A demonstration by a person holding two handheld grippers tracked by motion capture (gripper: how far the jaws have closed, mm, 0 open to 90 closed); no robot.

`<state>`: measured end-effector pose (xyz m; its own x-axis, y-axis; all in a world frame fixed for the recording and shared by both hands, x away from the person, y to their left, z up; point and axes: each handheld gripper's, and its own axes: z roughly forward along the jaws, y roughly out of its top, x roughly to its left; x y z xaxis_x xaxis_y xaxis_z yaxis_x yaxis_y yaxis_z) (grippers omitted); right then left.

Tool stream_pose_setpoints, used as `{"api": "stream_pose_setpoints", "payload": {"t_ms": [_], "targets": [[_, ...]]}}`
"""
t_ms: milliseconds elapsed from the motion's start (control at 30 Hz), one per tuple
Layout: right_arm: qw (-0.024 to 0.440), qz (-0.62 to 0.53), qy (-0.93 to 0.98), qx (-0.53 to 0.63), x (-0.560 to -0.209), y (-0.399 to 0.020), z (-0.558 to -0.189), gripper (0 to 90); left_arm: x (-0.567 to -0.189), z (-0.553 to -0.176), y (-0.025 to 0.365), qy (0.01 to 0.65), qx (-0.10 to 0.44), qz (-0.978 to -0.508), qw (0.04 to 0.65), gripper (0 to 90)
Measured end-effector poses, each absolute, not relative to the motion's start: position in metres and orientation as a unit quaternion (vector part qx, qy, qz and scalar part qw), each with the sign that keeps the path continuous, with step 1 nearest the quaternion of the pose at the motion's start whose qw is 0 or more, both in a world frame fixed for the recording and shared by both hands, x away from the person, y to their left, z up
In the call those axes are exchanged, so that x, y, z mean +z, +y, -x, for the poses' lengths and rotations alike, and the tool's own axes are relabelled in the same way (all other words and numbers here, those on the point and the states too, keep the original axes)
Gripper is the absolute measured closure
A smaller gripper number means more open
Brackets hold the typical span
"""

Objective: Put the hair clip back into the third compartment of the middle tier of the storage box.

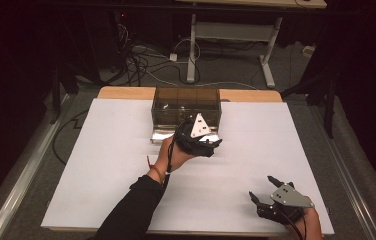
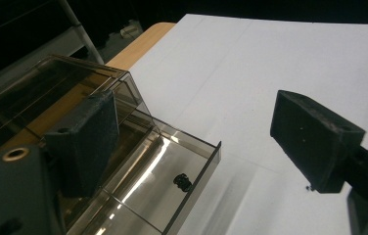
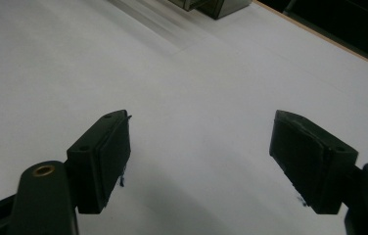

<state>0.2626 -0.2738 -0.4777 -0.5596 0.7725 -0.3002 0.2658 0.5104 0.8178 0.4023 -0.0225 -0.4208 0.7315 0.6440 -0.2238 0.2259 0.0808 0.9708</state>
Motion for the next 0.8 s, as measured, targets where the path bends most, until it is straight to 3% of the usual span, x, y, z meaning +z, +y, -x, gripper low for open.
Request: {"api": "stream_pose_setpoints", "payload": {"t_ms": [800], "targets": [[0.337, -0.328, 0.799, 0.375, -0.478, -0.273, -0.262, 23.5, -0.421, -0.382, -0.005, 0.305, 0.172, -0.657, 0.667, 17.0]]}}
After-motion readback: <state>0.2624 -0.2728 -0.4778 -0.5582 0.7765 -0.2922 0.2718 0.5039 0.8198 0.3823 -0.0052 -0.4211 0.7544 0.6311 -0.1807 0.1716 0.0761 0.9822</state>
